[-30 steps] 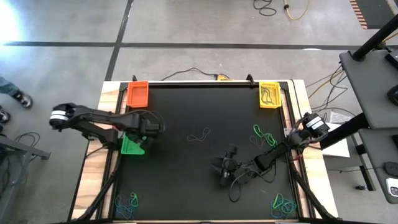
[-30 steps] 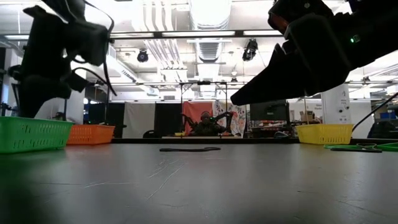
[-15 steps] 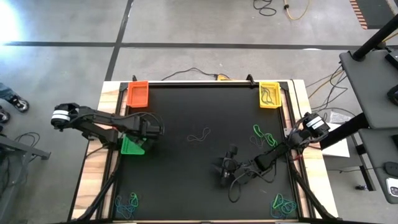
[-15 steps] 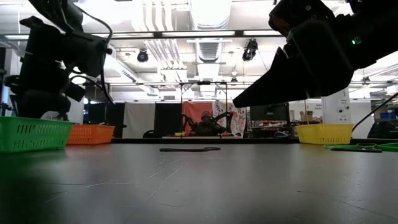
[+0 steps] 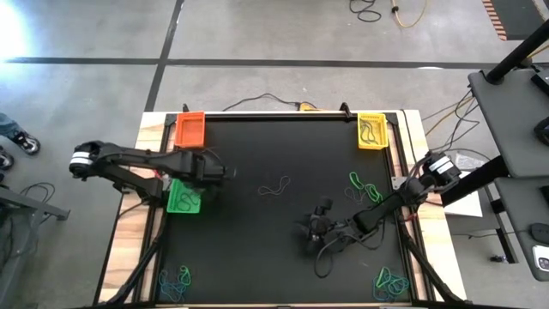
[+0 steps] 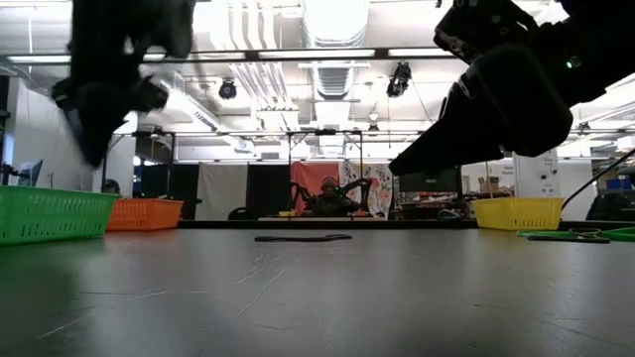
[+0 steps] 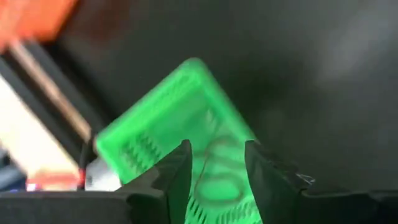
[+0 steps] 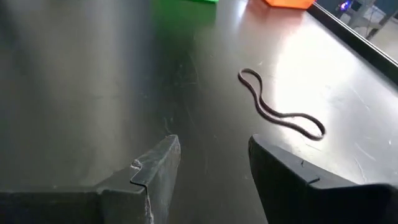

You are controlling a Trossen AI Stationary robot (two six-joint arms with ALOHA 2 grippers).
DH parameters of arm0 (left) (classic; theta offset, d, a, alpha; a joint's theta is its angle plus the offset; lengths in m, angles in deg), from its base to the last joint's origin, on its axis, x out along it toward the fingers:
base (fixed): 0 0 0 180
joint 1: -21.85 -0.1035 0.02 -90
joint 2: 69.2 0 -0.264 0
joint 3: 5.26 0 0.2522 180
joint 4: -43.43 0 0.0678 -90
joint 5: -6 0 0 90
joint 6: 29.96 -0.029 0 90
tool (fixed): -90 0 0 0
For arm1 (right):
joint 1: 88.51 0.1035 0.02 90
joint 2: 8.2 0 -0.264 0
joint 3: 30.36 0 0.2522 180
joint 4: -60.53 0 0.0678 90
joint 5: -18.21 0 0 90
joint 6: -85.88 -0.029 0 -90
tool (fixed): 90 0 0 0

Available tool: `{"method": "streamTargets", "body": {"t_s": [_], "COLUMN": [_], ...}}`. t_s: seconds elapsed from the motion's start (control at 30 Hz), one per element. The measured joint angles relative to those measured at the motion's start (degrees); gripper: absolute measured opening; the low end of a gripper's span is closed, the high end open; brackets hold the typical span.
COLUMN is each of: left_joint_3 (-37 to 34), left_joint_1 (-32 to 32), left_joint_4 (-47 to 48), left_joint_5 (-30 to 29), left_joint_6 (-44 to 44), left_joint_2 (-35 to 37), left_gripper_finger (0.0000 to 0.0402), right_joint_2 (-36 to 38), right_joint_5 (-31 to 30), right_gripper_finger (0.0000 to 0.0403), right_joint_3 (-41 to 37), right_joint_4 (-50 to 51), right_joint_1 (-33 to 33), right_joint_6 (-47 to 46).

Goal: Sort rubber bands into baskets
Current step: Put the center violet rubber band into the green bin

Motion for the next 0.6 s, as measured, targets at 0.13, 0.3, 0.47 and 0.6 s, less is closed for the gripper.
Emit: {"method": "streamTargets", "body": {"t_s": [0.13,0.3,0.47,0.6], "left_joint_3": [6.93,9.96,4.29,-3.82], "left_joint_1": [1.86,4.41,5.94,5.43], "left_joint_4": [-3.85,-16.71,-41.14,-63.78], "left_joint_5": [-7.74,-13.83,-11.23,-5.17], "left_joint_6": [-5.75,-15.75,-28.54,-34.84], "left_joint_2": [-0.04,-0.09,-0.55,-2.76], "left_gripper_finger": [0.0144,0.0145,0.0145,0.0155], "right_joint_2": [0.53,0.53,1.13,2.56], "right_joint_5": [-0.42,-0.48,-1.87,-1.91], "right_gripper_finger": [0.0187,0.0187,0.0187,0.0187], "right_joint_3": [0.00,0.00,0.00,-0.02], "right_joint_4": [0.85,1.11,2.60,3.40], "right_joint_1": [0.00,0.00,0.35,0.90], "right_joint_6": [-0.31,-0.23,0.57,1.92]}}
